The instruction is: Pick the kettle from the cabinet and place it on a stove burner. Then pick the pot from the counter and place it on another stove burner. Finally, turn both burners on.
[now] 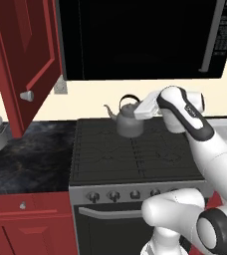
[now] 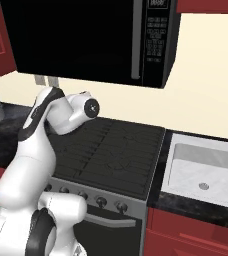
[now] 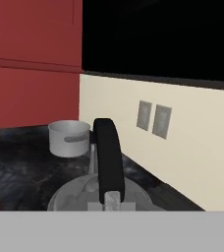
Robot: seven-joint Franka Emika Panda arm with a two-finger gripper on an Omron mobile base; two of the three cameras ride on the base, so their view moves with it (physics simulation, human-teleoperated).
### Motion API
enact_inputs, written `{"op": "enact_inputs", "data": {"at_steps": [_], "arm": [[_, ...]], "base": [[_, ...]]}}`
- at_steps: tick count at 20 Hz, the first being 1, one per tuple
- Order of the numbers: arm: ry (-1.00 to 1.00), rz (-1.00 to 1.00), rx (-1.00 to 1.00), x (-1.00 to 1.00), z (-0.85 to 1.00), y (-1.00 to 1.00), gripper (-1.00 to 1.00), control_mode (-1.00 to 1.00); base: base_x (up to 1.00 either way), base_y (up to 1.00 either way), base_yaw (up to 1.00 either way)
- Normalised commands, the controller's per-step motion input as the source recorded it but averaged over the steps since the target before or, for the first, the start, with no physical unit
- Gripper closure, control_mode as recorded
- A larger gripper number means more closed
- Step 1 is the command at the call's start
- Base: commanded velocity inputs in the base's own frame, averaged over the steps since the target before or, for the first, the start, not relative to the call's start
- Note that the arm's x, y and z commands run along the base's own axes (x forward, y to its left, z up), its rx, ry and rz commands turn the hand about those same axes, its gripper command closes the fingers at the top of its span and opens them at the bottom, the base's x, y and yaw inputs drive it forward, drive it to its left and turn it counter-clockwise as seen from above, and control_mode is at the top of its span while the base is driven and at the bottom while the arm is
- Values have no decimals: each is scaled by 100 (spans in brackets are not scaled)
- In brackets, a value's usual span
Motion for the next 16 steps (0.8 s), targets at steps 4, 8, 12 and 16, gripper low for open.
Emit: {"op": "enact_inputs", "data": {"at_steps": [4,8,12,16], "arm": [[0,0,0,18,-15,0,100,-100],[0,0,0,20,-14,1,100,-100],[0,0,0,22,-14,3,100,-100],[0,0,0,24,-16,7,100,-100]], "base": [[0,0,0],[0,0,0],[0,0,0],[0,0,0]]}}
